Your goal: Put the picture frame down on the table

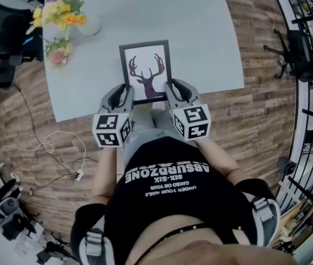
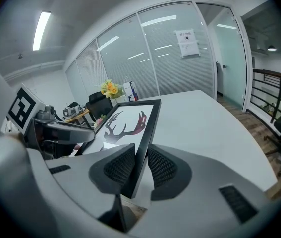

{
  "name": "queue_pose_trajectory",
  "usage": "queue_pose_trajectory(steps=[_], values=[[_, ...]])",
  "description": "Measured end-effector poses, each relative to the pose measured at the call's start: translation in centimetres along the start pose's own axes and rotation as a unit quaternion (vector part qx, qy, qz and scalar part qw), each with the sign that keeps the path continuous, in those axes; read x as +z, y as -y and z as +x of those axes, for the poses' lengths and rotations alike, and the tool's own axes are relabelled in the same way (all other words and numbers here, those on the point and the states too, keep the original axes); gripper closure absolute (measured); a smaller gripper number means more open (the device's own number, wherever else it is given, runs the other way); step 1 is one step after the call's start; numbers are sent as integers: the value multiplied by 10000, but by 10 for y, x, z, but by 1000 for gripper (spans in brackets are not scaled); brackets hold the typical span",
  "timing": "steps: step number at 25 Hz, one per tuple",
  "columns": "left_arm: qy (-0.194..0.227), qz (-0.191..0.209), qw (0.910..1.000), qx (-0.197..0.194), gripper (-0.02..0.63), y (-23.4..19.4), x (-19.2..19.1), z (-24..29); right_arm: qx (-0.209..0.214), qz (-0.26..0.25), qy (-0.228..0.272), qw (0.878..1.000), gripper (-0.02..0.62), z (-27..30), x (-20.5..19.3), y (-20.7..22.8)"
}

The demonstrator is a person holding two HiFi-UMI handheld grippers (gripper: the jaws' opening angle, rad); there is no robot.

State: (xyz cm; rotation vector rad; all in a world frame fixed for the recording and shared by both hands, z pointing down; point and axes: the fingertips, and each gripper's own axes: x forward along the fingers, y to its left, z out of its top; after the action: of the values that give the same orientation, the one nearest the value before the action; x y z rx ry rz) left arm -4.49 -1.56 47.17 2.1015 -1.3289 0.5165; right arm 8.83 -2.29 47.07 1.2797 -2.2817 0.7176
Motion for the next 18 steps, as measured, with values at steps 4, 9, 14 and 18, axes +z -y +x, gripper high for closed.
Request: queue_pose_trajectory(steps=[4, 9, 14, 18], values=[[-36, -103, 9999, 10, 500, -2, 1, 8, 24, -7, -63, 10000, 500, 6, -1, 6], [-161, -115, 9998, -46, 500, -6, 1, 18, -28, 86, -160, 9998, 500, 15, -3, 10], [-390, -82, 9989, -244, 500, -10, 3, 28, -114, 172, -279, 9994, 500, 22, -3, 15], [-546, -66, 9979, -331, 500, -13, 3, 35, -166, 229, -364, 9989, 500, 27, -3, 19]])
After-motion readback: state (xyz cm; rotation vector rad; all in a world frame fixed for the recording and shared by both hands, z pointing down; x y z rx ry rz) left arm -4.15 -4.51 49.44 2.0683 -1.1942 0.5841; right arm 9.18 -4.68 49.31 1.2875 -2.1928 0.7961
